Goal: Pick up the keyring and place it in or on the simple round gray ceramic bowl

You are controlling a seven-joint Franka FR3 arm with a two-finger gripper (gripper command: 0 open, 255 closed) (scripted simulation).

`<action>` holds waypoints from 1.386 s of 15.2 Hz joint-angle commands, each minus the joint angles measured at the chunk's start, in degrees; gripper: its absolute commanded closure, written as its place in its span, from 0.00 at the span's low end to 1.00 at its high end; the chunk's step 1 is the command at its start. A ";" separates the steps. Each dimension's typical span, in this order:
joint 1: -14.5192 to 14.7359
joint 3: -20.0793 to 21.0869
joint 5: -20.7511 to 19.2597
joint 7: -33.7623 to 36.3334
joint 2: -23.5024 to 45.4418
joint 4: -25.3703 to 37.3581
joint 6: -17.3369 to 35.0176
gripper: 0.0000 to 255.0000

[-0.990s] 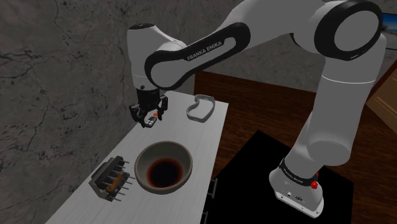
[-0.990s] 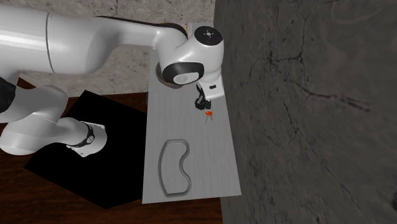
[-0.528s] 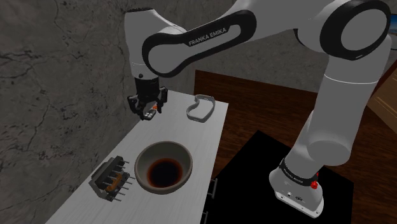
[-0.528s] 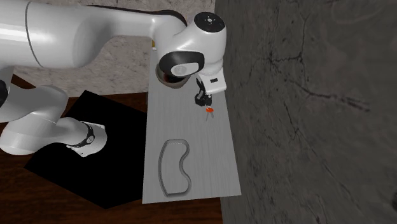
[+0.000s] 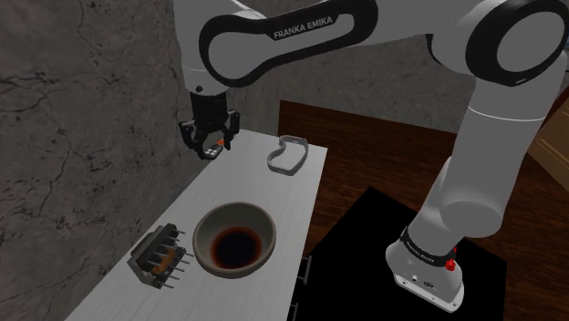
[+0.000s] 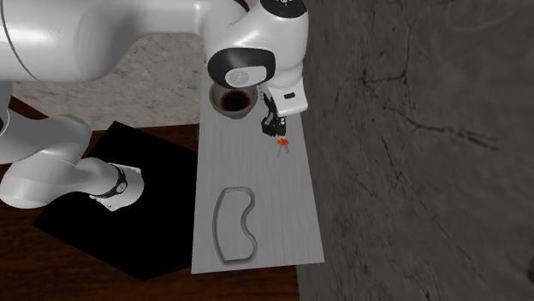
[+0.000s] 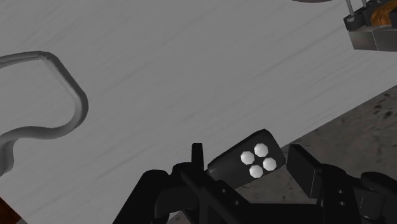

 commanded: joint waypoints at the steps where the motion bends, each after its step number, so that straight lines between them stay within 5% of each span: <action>1: 0.03 0.05 0.13 -0.07 -0.20 1.34 -1.55 1.00; 5: 0.07 0.12 0.30 -0.21 -0.45 3.89 -4.33 1.00; 21: 8.45 8.73 6.12 15.62 -13.61 -9.08 -3.15 1.00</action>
